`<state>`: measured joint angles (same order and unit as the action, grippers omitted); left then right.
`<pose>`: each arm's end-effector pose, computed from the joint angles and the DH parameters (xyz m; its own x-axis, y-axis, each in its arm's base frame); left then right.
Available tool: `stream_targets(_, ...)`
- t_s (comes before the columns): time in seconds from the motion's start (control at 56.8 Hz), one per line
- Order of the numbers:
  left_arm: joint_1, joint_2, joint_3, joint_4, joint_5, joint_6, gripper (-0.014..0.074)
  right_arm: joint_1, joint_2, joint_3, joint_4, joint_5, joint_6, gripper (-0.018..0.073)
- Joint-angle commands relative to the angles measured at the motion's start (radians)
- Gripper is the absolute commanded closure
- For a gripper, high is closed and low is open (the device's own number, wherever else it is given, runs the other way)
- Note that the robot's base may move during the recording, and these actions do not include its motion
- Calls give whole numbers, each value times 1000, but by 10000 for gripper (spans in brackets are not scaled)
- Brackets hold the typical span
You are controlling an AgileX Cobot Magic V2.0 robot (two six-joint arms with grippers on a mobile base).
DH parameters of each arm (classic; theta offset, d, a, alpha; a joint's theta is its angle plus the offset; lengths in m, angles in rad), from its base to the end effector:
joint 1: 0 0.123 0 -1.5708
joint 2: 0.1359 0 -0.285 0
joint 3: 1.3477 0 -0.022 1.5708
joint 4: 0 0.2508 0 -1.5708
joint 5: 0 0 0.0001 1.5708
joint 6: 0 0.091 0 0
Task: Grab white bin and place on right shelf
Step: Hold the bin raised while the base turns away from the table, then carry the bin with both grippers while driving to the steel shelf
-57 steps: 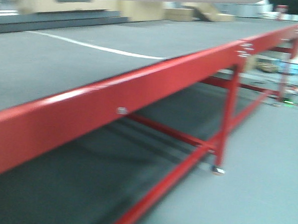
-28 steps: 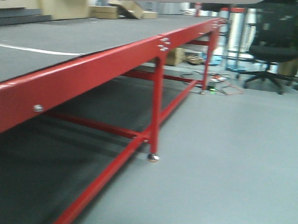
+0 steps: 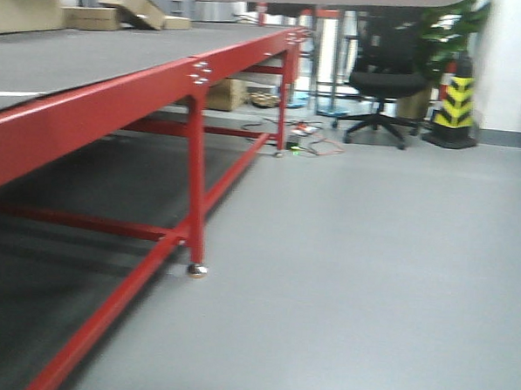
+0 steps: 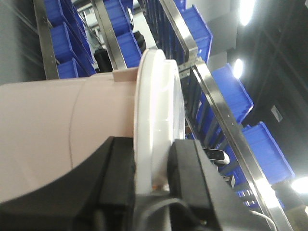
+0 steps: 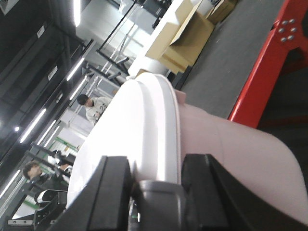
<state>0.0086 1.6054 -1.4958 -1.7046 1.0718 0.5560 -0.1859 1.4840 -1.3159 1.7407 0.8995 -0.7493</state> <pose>0.3439 -0.0763 0.4299 -0.7520 -0.4797 -0.4520 0.4425 0.1408 -0.8856 0.3305 0.0094 0.4168 -0.5045 0.6688 -0.5460 -0.4051 0.3751 0.8338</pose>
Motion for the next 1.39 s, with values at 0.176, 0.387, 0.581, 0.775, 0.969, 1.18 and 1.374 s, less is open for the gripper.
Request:
stream_targets(0.176,-50,-57,-34,-64,257,23,722,38,-53,-31,67,178,-2,491)
stream_targets(0.387,-50,-57,-34,-64,257,23,722,38,-53,-31,67,178,-2,491)
stream_targets(0.581,-50,-57,-34,-64,257,23,722,38,-53,-31,67,178,-2,491)
stream_targets(0.775,-50,-57,-34,-64,257,23,722,38,-53,-31,67,178,-2,491)
stream_targets(0.969,-50,-57,-34,-64,257,23,722,38,-53,-31,67,178,-2,491)
stream_targets(1.18,-50,-57,-34,-64,257,23,722,38,-53,-31,67,178,-2,491)
stream_targets(1.374,-50,-57,-34,-64,257,23,722,38,-53,-31,67,178,-2,491)
